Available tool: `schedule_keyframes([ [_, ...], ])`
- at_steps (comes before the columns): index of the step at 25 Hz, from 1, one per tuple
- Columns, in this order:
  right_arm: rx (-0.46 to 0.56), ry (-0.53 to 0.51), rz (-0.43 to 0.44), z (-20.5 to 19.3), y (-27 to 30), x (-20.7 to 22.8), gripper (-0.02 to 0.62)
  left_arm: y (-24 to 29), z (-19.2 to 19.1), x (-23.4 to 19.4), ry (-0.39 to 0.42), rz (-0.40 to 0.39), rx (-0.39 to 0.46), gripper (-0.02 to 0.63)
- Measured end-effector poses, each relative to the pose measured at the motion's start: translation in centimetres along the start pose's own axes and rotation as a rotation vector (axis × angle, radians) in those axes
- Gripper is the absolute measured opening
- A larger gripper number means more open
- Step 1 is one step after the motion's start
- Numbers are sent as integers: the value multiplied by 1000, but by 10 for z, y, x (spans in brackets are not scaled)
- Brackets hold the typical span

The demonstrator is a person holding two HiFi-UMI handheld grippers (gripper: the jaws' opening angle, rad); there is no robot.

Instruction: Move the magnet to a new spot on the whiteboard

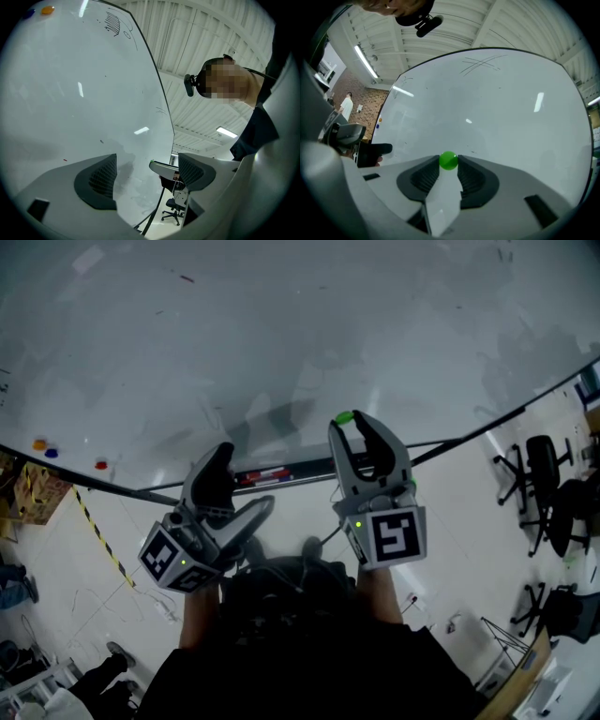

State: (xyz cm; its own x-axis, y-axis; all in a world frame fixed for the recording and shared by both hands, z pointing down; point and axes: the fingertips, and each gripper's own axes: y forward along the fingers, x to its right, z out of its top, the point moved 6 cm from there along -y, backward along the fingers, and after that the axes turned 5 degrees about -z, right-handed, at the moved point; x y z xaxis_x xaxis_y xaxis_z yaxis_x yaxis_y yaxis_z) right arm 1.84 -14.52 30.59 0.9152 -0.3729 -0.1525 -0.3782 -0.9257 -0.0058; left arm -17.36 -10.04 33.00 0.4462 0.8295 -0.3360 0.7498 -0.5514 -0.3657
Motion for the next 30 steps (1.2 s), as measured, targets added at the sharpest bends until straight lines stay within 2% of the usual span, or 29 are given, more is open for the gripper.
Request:
schedule_keyframes([
  [9, 14, 4, 36, 0, -5, 2, 152, 7, -5, 6, 25, -1, -13, 405],
  [30, 21, 0, 45, 2, -4, -2, 152, 7, -3, 7, 23, 4, -3, 405],
])
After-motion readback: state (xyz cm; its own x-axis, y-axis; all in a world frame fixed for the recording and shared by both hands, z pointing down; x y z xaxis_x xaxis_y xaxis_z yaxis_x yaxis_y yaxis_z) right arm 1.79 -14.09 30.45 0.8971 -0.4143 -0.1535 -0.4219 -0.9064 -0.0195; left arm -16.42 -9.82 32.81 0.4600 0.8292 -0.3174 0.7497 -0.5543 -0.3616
